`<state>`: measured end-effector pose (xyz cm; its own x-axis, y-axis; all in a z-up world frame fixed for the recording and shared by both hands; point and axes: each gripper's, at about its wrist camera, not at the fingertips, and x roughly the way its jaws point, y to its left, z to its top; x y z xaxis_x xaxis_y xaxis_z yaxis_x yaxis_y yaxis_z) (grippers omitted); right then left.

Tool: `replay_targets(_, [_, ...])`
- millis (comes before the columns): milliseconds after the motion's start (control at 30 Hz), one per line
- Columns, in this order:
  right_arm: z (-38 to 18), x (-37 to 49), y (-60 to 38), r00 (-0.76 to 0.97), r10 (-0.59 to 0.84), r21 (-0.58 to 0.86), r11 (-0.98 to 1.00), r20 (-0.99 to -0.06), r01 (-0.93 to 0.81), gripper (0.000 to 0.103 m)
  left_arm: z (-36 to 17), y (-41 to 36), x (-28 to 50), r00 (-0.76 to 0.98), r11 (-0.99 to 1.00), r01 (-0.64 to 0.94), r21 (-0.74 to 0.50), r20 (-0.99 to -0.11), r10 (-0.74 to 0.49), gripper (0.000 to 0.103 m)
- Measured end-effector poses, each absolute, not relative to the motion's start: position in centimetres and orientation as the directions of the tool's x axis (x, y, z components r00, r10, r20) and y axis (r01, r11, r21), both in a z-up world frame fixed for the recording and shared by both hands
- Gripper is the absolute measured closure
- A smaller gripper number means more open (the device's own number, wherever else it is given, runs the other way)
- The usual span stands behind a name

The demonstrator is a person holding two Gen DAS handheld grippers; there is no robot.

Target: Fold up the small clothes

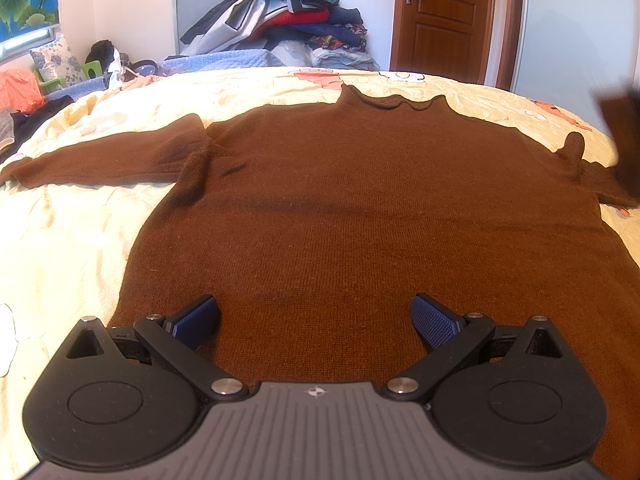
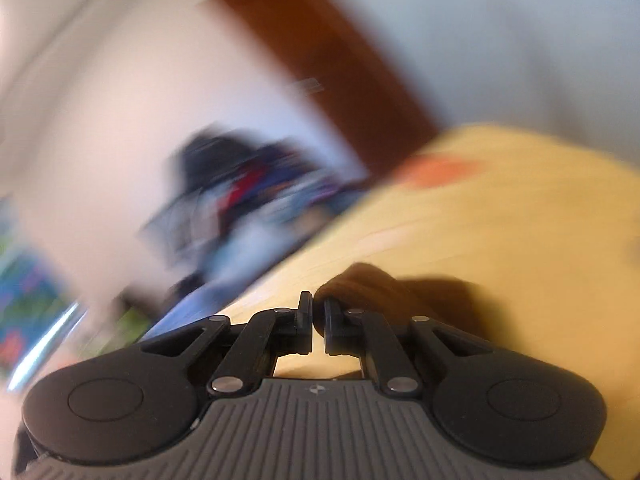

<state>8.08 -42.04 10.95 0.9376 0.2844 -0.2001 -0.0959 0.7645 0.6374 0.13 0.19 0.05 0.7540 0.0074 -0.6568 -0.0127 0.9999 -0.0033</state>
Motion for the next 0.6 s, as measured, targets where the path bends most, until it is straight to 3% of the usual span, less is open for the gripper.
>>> replay_targets(33, [11.5,8.1,-38.2,0.913,0.362,0.616,0.768,-0.19,-0.177,0.086,0.1,0.2,0.1,0.754,1.0,-0.012,-0.003,-0.657,0.007,0.0])
replay_targets(100, [11.3,8.1,-31.4,0.837,0.502,0.608,0.74,-0.217,-0.286,0.038,0.1,0.3,0.1,0.754,1.0,-0.01,-0.005,-0.657,0.004,0.0])
replay_targets(133, [10.7,7.9,-28.6,0.794,0.558,0.605,0.726,-0.242,-0.326,0.006,0.1,0.4,0.1,0.753,1.0,-0.006,-0.008,-0.657,-0.001,0.0])
replay_targets(233, [8.6,5.3,-24.2,0.773,0.58,0.568,0.739,-0.259,-0.364,0.018,0.6,1.1,-0.1,0.752,1.0,0.001,-0.03,-0.658,-0.021,0.0])
replay_targets(300, [7.1,3.4,-23.7,0.762,0.58,0.558,0.748,-0.288,-0.359,0.018,1.3,1.9,-0.3,0.754,0.997,-0.011,-0.072,-0.655,-0.039,0.0])
replay_targets(500, [3.3,-0.4,-25.0,0.814,0.447,0.402,0.868,-0.372,-0.292,0.016,4.2,3.9,4.9,0.726,0.879,-0.018,-0.476,-0.611,-0.316,0.0])
replay_targets(600, [1.7,-1.1,-25.8,0.811,0.451,0.453,0.851,-0.372,-0.265,0.016,3.9,1.6,9.9,0.69,0.845,0.009,-0.535,-0.608,-0.393,0.0])
